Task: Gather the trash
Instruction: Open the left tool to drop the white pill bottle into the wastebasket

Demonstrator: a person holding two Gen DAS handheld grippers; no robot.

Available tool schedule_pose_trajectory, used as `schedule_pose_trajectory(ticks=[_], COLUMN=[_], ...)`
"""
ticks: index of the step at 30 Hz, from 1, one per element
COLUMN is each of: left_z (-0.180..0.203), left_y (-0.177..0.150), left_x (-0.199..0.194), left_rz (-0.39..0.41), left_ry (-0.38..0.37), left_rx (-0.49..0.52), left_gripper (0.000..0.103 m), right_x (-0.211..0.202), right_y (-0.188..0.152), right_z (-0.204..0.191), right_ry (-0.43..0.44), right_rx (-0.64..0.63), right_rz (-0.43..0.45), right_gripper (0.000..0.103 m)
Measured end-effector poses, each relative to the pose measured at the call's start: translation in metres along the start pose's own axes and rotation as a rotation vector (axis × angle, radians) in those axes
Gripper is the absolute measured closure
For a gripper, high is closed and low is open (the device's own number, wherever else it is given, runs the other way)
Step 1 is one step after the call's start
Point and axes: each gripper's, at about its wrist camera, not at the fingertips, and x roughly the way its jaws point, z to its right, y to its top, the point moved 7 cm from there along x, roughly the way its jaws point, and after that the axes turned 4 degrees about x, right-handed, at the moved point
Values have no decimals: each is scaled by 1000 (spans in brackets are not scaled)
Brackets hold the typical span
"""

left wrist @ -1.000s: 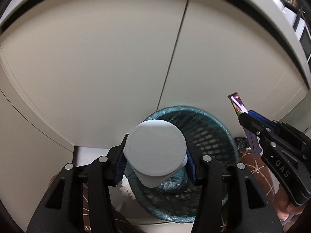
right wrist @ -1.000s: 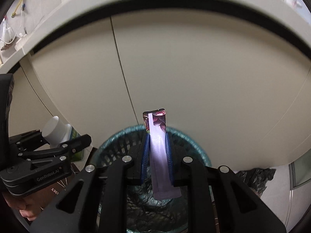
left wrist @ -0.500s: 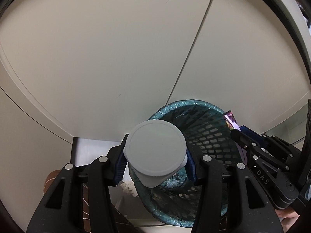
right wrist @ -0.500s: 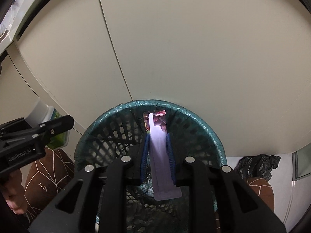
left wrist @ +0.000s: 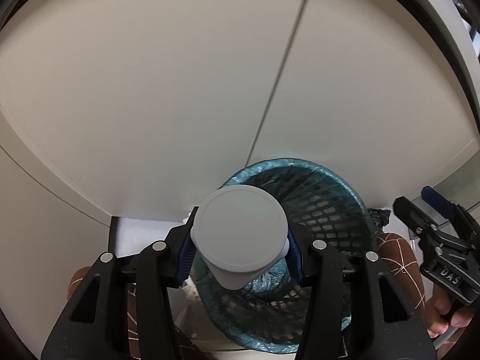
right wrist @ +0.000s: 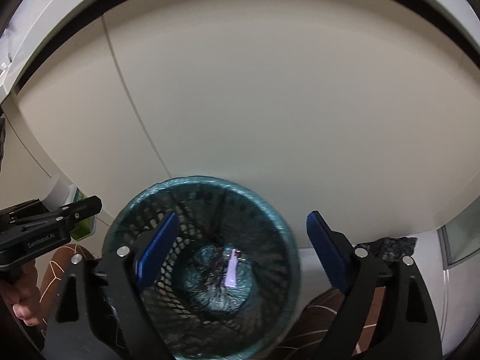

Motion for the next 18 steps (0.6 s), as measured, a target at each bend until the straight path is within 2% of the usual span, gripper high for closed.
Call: schedule_pose_trajectory(ticks=[18], left_z=[63], left_y=[-1], left_x=[31], left_rz=[-49], left_ry=[-40], left_rx=[111], left_gripper=[54], right_x=[-27], right_y=[2], right_z=[67], right_ry=[-72], right_rx=[96], right_rz=[5], right_gripper=[17])
